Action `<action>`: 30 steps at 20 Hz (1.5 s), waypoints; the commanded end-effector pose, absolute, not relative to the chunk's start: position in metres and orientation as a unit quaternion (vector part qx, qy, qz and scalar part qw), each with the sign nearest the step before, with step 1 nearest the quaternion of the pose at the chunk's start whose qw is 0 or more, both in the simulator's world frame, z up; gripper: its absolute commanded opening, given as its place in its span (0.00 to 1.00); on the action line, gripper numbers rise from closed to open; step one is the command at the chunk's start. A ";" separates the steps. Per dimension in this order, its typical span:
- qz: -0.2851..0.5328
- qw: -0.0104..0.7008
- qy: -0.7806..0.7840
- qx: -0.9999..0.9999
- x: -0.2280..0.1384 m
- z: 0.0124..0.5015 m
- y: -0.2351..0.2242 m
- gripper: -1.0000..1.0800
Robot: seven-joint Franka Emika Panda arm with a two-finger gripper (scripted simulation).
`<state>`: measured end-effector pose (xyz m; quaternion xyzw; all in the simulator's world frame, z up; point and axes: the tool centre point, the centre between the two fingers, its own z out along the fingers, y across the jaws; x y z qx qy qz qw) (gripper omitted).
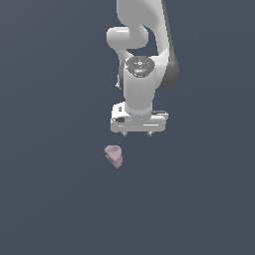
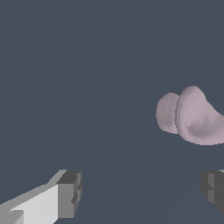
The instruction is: Pick up the object and move it to a goal position.
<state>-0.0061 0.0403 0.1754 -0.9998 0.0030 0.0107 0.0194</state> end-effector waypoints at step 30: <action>0.002 0.005 -0.258 -0.966 0.017 0.134 -0.026 0.96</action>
